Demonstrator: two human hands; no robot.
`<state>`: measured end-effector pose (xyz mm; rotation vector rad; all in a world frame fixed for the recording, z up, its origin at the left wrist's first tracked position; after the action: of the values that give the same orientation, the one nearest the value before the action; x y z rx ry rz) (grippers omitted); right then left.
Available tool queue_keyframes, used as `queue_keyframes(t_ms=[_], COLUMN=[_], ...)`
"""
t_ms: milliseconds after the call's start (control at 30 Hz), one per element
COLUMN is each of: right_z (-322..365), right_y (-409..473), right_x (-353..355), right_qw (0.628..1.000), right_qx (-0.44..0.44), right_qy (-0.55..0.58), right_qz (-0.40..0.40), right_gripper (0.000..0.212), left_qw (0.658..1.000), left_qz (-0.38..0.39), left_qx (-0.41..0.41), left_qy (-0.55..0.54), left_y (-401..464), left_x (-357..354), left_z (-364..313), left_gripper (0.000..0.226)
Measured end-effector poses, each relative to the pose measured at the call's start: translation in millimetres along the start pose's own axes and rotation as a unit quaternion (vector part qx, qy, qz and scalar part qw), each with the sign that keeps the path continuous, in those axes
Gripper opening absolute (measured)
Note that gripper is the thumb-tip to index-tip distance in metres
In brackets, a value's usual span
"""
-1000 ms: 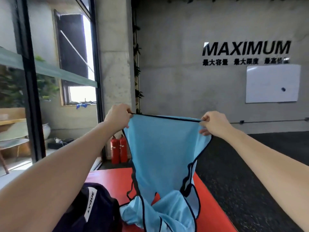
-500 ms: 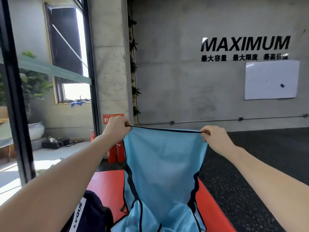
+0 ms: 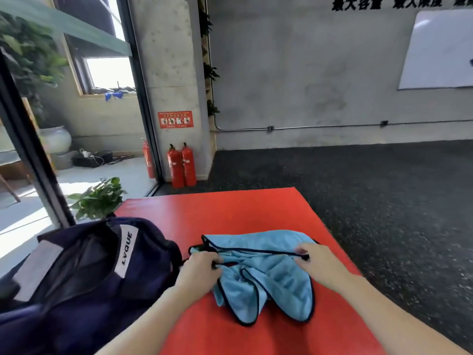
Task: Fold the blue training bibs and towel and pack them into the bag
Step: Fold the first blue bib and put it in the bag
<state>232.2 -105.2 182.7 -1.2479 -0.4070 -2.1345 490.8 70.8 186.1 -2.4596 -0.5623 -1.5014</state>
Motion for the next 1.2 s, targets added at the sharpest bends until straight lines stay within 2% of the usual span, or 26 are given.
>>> queue_keyframes(t_ms=[67,167,233,333,400,500,633,667,767,900,1033,1200], right_z=[4.4,15.2,24.4,37.4,40.2,37.3,34.3,35.7,32.3,6.4,-29.3,-50.5], right_y=[-11.2,-24.5,-22.9,-19.2,-16.3,-11.6,-7.5,-8.5,-13.7,-19.3,-26.3,-41.9], right_x=[-35.4,-76.2,-85.9,-92.7,-94.3,-86.2,-72.3,-67.0,-49.7,-23.9,4.6,27.2], right_qw=[0.999,0.996,0.995,0.992,0.990,0.993,0.995,0.993,0.990,0.991,0.984,0.975], right_qx=[0.021,0.050,0.065,0.079,0.086,0.083,0.084,0.094,0.099,0.080,0.034,0.034], right_qy=[0.025,0.026,-0.021,-0.078,-0.104,-0.081,0.049,0.066,0.104,0.096,0.123,0.130], right_qz=[0.030,0.075,0.075,0.059,0.047,0.019,0.028,0.023,0.009,-0.045,-0.122,-0.176], right_gripper=[0.009,0.030,0.044,0.038,0.027,0.021,0.010,0.004,0.010,0.010,0.016,0.015], left_qw=[0.997,0.987,0.986,0.982,0.988,0.998,0.999,0.999,0.998,0.994,0.971,0.952], left_qz=[-0.045,-0.124,-0.122,-0.107,-0.057,0.024,0.021,0.015,-0.029,-0.069,-0.156,-0.193], left_qx=[-0.025,-0.069,-0.102,-0.146,-0.123,-0.057,-0.009,-0.005,-0.008,-0.003,0.011,-0.018], left_qy=[-0.052,-0.071,-0.052,-0.056,-0.080,-0.002,0.046,0.050,0.053,-0.086,-0.182,-0.238], left_y=[-19.4,-45.6,-52.0,-56.5,-54.5,-49.0,-42.6,-41.3,-39.5,-36.7,-36.9,-44.6], left_x=[-20.4,-39.2,-51.2,-63.3,-74.1,-93.2,-101.7,-103.4,-97.2,-72.5,-27.5,7.4], left_z=[-1.8,-11.1,-24.2,-46.1,-51.6,-48.8,-45.1,-45.0,-45.6,-31.1,-6.1,11.8], left_gripper=[0.014,0.012,0.015,0.016,0.025,0.053,0.058,0.055,0.040,0.007,0.012,0.020])
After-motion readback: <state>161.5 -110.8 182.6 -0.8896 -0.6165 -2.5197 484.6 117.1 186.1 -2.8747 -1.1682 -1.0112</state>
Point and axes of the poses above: each hand's wrist, its own y-axis towards the middle knuckle, its own x-axis out of the back of the hand, z = x × y, the point moved 7 cm from there along y, towards the middle knuckle, and after that the axes turned 7 degrees about z, right-handed, at the moved point
